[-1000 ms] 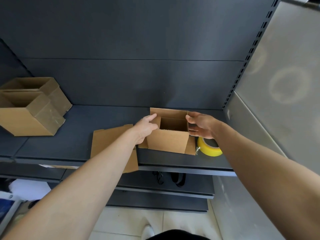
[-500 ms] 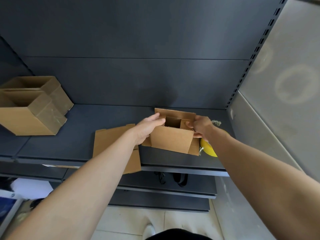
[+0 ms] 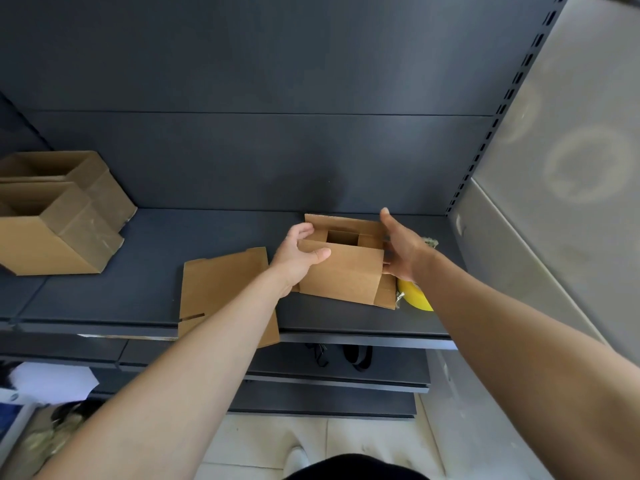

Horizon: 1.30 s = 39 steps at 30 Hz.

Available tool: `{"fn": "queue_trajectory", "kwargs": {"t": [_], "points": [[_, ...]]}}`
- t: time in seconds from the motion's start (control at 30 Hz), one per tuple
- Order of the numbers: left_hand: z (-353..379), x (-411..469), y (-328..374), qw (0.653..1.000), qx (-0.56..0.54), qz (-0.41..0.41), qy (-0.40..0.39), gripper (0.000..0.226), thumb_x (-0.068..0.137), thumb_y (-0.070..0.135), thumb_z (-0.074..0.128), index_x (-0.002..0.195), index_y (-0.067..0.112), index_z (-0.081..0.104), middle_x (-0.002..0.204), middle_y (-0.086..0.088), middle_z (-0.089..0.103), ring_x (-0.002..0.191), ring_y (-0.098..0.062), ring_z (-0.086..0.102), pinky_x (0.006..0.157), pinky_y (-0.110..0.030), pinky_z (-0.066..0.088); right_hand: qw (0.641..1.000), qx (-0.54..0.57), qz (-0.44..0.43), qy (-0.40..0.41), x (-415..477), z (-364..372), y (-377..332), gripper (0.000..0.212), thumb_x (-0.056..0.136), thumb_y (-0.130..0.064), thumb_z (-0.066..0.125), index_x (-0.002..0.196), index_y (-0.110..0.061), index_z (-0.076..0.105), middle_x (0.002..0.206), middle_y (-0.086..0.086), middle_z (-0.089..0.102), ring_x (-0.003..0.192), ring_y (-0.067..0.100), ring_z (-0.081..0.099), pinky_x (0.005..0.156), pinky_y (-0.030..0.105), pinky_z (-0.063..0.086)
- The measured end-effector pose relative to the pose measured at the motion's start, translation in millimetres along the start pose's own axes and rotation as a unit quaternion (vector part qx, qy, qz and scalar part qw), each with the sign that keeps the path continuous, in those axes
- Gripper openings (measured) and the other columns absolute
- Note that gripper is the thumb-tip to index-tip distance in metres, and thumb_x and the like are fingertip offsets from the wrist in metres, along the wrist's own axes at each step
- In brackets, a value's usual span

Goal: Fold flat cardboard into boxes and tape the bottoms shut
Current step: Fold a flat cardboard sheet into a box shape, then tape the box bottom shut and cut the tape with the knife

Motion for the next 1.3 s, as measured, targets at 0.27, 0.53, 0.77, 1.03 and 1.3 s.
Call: {"fn": "queue_trajectory", "kwargs": {"t": [0.27,0.53,0.77,1.03,1.3], "points": [[-1,-5,2,0.998,0.022,0.006,0.066,0.08,0.082,0.015,0.074,0.14,0.035,0.024,0.127,0.01,0.036,0.116,-0.013,0.034,0.091,-0.03,0.033,1.0,-0.016,-0.014,0.01,-3,-1,2,0.028,0.091,-0.028,0.063,0.115,-0.017,0.055,0.117,0.009,0.06,0.106,0.028,0.059,0.096,0.048,0.049],[7,-5,7,0.994,0.1,0.016,0.044,0.011,0.086,0.025,0.071,0.094,0.032,0.068,0.117,0.006,0.03,0.118,-0.015,0.036,0.094,-0.024,0.029,0.988,-0.139,-0.059,0.018,-5,3,2,0.033,0.095,-0.007,0.056,0.123,-0.023,0.059,0.116,0.004,0.058,0.104,0.023,0.058,0.093,0.042,0.051],[20,0,46,0.934,0.33,0.11,0.077,0.005,0.086,0.019,0.068,0.088,0.015,0.067,0.119,0.005,0.049,0.114,-0.021,0.038,0.09,-0.033,0.026,0.987,-0.124,-0.104,0.02,-3,-32,-3,0.028,0.098,-0.018,0.049,0.124,-0.017,0.059,0.124,0.005,0.061,0.113,0.024,0.056,0.095,0.034,0.042],[43,4,60,0.901,0.406,0.151,0.035,0.019,0.087,-0.009,0.054,0.079,0.008,0.058,0.105,-0.012,0.057,0.099,-0.029,0.052,0.074,-0.031,0.039,0.676,-0.737,-0.003,0.024,-12,-91,18,0.037,0.088,-0.014,0.054,0.125,-0.007,0.056,0.106,0.007,0.057,0.107,0.026,0.055,0.083,0.026,0.042],[40,6,56,0.921,0.366,0.132,0.032,0.013,0.088,-0.002,0.057,0.081,0.008,0.06,0.107,-0.013,0.058,0.099,-0.028,0.053,0.078,-0.032,0.042,0.655,-0.751,-0.06,0.062,-36,-78,-9,0.039,0.099,-0.024,0.045,0.138,-0.02,0.048,0.139,0.006,0.048,0.131,0.026,0.04,0.113,0.041,0.025]]}}
Point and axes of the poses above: each hand's wrist, its own x-axis towards the middle knuckle, its own z-axis out of the palm, y = z × x, the point moved 8 cm from there along x, towards the middle knuckle
